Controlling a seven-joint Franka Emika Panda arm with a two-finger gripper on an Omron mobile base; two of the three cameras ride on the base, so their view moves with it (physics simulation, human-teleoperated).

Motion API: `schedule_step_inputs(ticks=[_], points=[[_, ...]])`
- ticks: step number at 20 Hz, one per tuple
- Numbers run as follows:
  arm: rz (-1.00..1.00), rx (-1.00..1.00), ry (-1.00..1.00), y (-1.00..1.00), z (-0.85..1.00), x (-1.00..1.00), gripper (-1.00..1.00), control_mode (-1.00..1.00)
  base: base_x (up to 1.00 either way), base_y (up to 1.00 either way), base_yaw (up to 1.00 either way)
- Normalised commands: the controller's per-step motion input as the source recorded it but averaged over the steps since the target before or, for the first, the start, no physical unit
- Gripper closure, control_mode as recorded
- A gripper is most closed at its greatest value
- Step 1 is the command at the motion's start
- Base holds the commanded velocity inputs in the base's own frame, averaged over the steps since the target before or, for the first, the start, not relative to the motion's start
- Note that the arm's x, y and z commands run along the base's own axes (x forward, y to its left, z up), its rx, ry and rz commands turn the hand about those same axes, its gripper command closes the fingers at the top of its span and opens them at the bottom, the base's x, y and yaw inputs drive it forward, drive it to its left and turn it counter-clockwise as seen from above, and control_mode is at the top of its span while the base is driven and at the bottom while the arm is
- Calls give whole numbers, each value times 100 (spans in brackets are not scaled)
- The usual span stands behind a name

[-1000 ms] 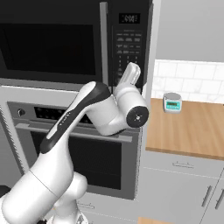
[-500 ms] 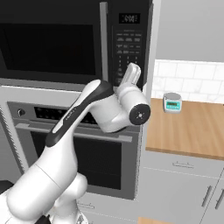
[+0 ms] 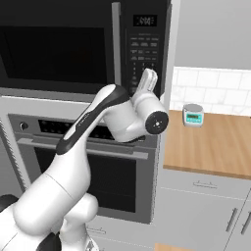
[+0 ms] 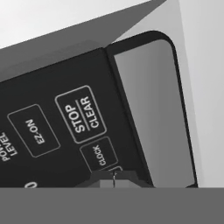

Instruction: Open the microwave, place the bowl with waffle inside the microwave, then close the microwave door and turn it on.

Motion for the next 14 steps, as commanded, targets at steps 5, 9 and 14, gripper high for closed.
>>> schedule_step_inputs(ticks=[5, 9, 14], points=[[0, -3, 0, 0, -5, 30, 100, -100, 0, 0, 0], [0, -2, 0, 0, -6, 27, 100, -100, 0, 0, 0], [0, 0, 0, 0, -2, 20, 100, -100, 0, 0, 0]])
